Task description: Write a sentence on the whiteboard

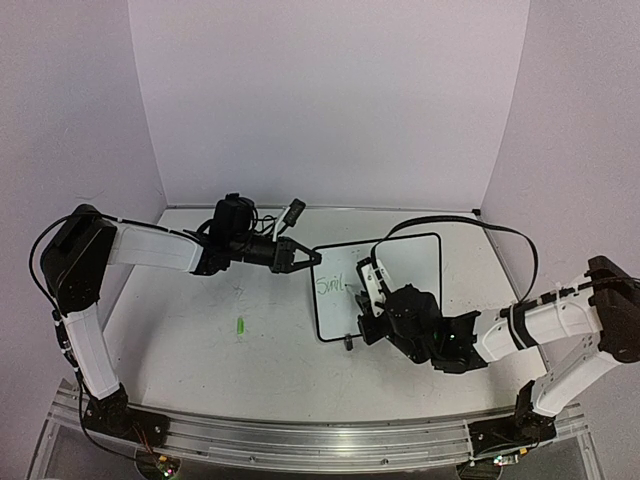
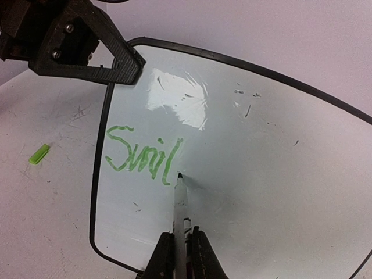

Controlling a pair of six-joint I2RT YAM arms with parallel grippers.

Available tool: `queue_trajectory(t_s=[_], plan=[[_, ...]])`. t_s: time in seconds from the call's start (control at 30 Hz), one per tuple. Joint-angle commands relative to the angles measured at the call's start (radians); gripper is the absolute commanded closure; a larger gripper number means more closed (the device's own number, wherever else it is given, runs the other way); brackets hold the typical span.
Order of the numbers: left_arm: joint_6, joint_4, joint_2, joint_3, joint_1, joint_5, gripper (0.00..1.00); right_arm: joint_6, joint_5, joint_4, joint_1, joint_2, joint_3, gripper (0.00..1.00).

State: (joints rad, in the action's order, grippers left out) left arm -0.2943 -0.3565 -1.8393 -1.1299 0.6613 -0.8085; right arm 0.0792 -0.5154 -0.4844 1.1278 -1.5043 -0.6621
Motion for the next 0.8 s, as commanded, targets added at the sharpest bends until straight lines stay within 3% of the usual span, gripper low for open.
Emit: queue_trajectory(t_s=[0.0,0.77], plan=[[0.000,0.024,0.037,0.005,0.011,-0.013,1.00,0.016,-0.053,0.020,-0.004,-0.003,-0.029,1.00],[0.000,0.025,0.041,0.007,0.011,-0.013,1.00,0.020,-0.078,-0.008,-0.020,-0.018,-0.050,1.00]])
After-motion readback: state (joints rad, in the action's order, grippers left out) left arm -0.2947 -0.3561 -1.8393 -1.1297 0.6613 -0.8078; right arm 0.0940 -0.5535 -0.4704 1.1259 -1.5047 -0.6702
